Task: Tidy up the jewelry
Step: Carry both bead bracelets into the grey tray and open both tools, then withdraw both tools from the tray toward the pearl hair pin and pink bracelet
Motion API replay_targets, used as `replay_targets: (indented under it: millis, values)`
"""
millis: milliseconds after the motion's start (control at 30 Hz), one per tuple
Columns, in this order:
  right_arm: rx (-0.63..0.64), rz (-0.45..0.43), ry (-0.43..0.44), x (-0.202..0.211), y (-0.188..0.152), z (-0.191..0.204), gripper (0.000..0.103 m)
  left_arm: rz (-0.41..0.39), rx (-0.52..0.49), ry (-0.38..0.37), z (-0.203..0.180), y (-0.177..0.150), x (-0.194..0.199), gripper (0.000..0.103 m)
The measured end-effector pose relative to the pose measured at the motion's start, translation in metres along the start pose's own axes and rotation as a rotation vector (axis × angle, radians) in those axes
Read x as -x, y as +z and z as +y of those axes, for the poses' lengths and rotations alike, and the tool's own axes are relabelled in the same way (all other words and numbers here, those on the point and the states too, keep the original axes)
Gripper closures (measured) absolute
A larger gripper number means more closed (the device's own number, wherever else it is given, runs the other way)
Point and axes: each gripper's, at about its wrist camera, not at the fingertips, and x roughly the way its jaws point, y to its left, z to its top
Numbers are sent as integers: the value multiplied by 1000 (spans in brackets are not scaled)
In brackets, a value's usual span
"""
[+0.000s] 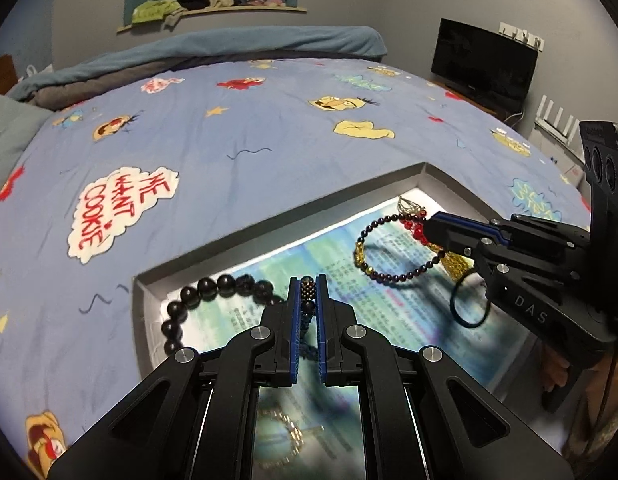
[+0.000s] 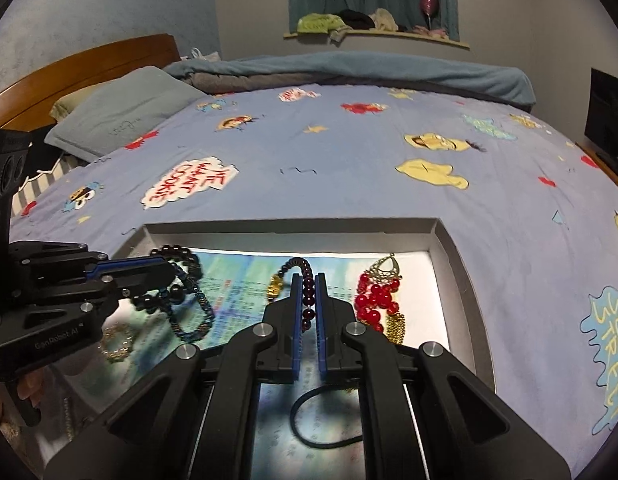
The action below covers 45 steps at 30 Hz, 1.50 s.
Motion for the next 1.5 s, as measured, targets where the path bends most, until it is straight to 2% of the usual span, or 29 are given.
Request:
replay_targets:
  millis: [200,433,467,567,667,733,800,900,1000,1067,1133,1200,1267,1333,1400,1500]
  values:
    - [29,27,-27,-5,-2,2,97,37,6,-29,2,14,-15,95]
    - [-6,68,-14,-10,-7,-7,97,70,-26,3,-2,19,-27,95]
    - [-9,65,-12,-8,-7,-8,95,70,-26,5,-2,18,-27,94]
    - [-13,51,-6,-3,-7,-8,87,56,-22,21,-1,19,-21,83]
    - [-23,47,-2,2,-7,-9,86,45,-20,28,-2,19,-13,82]
    - [-29,44,3,8,-6,-9,77,38,-26,45,-3,18,-5,78]
    - [-34,28,10,18,-5,-9,74,34,-24,51,-4,17,2,72]
    - [-37,17,13,31,-6,-9,72,27,-18,56,-6,14,13,69]
    - [-45,7,16,47,-8,-10,60,19,-8,61,-7,8,26,68]
    - [-47,-8,19,59,-9,-10,58,13,-2,61,-8,3,35,66]
    - [-48,-18,25,69,-10,-9,49,2,5,69,-9,-3,46,61]
    - [-43,-33,28,81,-11,-7,41,-22,11,81,-11,-11,61,41]
    - [-33,-45,23,90,-12,-5,37,-36,9,84,-14,-18,71,34]
    - [-25,-58,19,101,-15,-3,30,-44,5,90,-16,-24,81,33]
    - [-20,-66,17,109,-17,-1,27,-51,11,93,-17,-31,91,26]
    - [-13,-70,10,119,-21,1,20,-65,32,82,-18,-42,104,25]
